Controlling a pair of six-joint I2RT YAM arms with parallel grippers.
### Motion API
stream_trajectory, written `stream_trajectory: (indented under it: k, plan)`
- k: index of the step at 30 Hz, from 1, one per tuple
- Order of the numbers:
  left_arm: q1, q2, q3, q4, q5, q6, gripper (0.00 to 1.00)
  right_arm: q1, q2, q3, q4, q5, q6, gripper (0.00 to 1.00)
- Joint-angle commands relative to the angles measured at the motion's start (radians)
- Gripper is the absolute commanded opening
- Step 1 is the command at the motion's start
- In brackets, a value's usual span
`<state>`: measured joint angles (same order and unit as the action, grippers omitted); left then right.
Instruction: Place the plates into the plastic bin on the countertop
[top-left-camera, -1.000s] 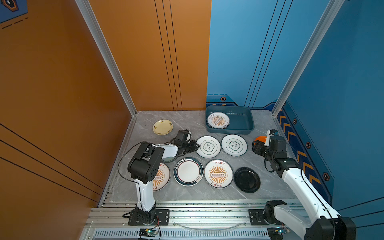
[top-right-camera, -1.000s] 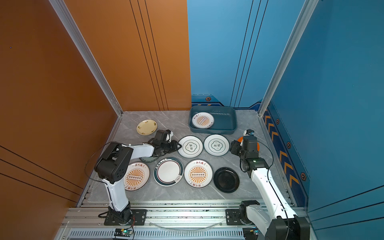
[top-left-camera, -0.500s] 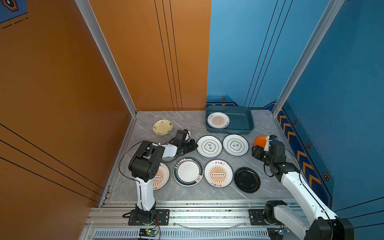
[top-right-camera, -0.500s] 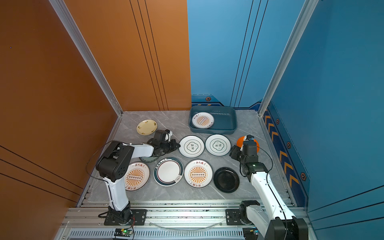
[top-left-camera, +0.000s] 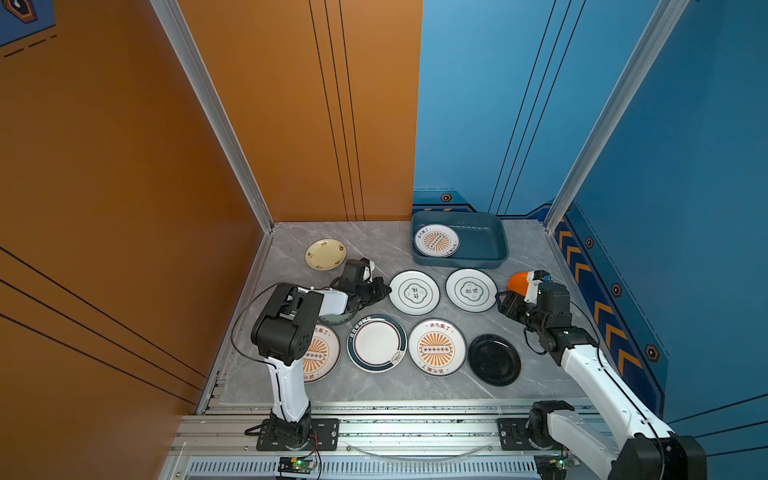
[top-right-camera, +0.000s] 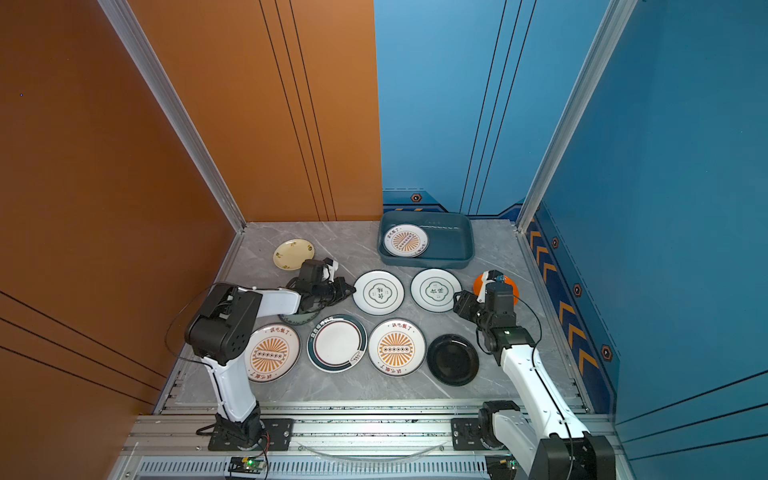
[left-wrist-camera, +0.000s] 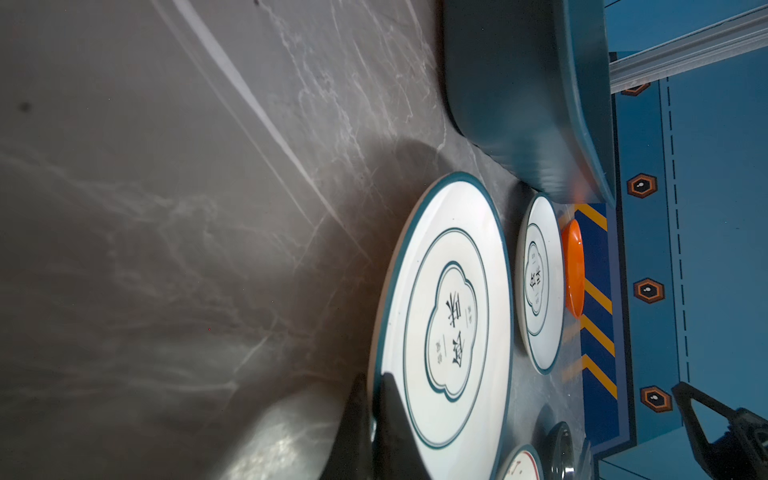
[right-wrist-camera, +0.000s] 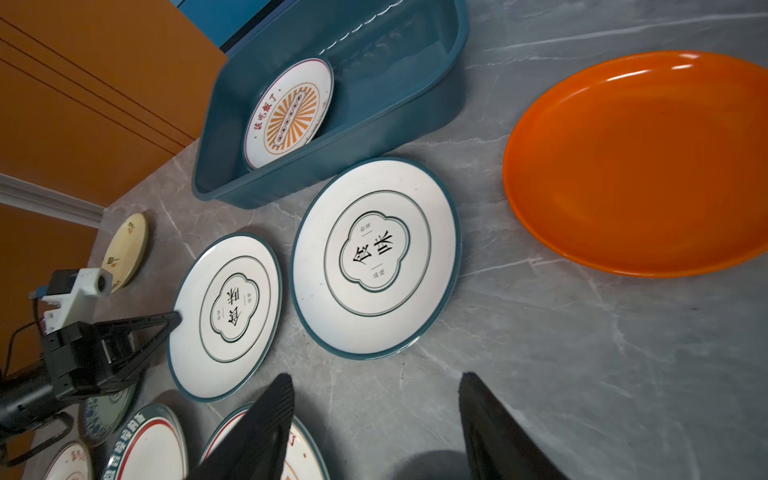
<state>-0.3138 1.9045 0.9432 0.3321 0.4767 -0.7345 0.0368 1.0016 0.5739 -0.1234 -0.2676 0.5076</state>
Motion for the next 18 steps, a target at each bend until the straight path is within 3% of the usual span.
stream_trajectory:
  k: [1,7,18]
  plan:
    - [0.015,-0.065,-0.033,-0.015,0.037,-0.001,0.00,-0.005,0.055,-0.014,0.126,-0.187,0.050,0.67]
    - [0.040,-0.156,-0.089,-0.015,0.091,-0.011,0.00,0.030,0.209,-0.008,0.312,-0.398,0.122,0.72]
    - [0.066,-0.300,-0.100,-0.057,0.170,-0.031,0.00,0.175,0.419,0.085,0.403,-0.429,0.146,0.74]
